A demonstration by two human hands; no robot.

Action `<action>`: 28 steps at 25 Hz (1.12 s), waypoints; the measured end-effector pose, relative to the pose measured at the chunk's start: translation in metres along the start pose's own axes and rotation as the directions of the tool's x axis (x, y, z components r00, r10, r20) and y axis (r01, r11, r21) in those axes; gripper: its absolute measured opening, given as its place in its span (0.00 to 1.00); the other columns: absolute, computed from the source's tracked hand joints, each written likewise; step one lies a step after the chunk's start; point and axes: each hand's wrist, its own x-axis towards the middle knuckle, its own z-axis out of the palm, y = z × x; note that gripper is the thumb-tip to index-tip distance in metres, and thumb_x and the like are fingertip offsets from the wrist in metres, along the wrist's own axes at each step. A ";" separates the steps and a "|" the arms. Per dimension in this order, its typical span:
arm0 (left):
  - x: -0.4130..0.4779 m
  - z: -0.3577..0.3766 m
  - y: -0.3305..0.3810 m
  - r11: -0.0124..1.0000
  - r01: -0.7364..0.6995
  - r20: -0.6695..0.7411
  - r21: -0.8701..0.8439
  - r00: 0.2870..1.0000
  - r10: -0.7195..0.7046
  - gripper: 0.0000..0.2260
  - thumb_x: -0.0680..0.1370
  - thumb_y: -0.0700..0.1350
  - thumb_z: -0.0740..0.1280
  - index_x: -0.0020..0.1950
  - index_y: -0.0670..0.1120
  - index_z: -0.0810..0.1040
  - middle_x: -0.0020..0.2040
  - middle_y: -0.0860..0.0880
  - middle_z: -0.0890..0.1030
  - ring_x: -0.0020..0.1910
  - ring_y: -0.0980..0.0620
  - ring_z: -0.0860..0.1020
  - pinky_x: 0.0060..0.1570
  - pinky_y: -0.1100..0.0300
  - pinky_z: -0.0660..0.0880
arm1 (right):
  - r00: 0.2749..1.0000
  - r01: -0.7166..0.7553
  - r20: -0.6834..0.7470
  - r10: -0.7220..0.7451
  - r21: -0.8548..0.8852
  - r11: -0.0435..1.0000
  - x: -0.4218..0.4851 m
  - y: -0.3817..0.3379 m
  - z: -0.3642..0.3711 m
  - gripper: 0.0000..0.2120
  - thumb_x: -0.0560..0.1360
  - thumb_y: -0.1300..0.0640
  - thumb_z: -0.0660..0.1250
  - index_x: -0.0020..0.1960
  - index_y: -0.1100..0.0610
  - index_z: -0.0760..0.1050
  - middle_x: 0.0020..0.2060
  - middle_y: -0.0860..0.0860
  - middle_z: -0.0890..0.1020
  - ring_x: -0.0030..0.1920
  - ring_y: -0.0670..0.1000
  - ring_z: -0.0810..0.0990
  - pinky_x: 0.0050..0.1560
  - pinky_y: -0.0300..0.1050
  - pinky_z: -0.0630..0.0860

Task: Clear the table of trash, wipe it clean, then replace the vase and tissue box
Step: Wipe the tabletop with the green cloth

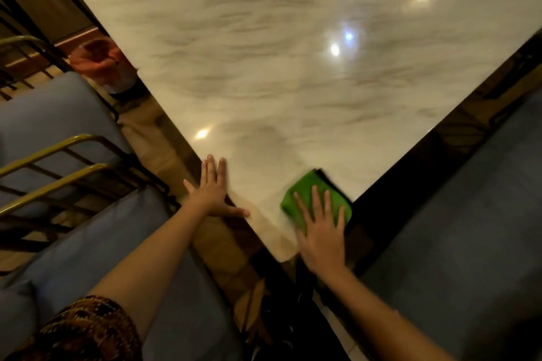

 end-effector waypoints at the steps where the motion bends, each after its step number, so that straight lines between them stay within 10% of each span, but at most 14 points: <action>1: 0.000 0.003 -0.001 1.000 -0.023 -0.022 -0.007 0.999 0.023 0.65 0.57 0.75 0.67 0.69 0.51 0.21 0.67 0.48 0.18 0.69 0.47 0.23 0.66 0.29 0.37 | 0.999 0.047 -0.008 -0.047 0.010 0.999 -0.023 -0.018 0.004 0.30 0.74 0.40 0.53 0.76 0.45 0.57 0.75 0.56 0.61 0.74 0.61 0.58 0.69 0.66 0.57; 9: 0.016 -0.037 -0.071 0.990 0.005 -0.340 -0.139 0.939 -0.052 0.34 0.76 0.47 0.66 0.77 0.54 0.52 0.79 0.52 0.45 0.77 0.51 0.46 0.68 0.28 0.46 | 0.893 0.442 0.126 -0.433 -0.052 0.896 0.021 -0.080 0.013 0.38 0.67 0.39 0.68 0.75 0.40 0.58 0.76 0.54 0.58 0.75 0.61 0.57 0.70 0.68 0.56; 18: 0.094 -0.113 -0.105 0.986 0.148 -0.290 -0.077 0.943 -0.164 0.33 0.78 0.36 0.55 0.78 0.53 0.43 0.78 0.54 0.39 0.77 0.50 0.37 0.64 0.26 0.39 | 0.833 0.531 0.163 -0.529 0.034 0.846 0.187 -0.162 0.014 0.29 0.78 0.40 0.54 0.75 0.35 0.45 0.78 0.51 0.42 0.76 0.59 0.38 0.72 0.66 0.37; 24: 0.124 -0.138 -0.140 0.994 0.104 -0.287 -0.040 0.951 -0.111 0.32 0.81 0.47 0.56 0.76 0.57 0.37 0.77 0.56 0.38 0.77 0.49 0.38 0.64 0.25 0.40 | 0.835 0.534 0.114 -0.538 0.062 0.843 0.281 -0.205 0.020 0.27 0.79 0.40 0.50 0.75 0.35 0.44 0.78 0.51 0.44 0.77 0.59 0.42 0.71 0.64 0.38; 28: 0.127 -0.132 -0.136 0.980 0.124 -0.292 -0.156 0.942 -0.165 0.37 0.78 0.34 0.55 0.76 0.56 0.35 0.76 0.58 0.35 0.77 0.50 0.38 0.67 0.27 0.43 | 0.847 0.509 0.131 -0.514 0.076 0.858 0.335 -0.221 0.019 0.26 0.80 0.40 0.49 0.75 0.36 0.45 0.78 0.49 0.44 0.77 0.58 0.42 0.72 0.64 0.39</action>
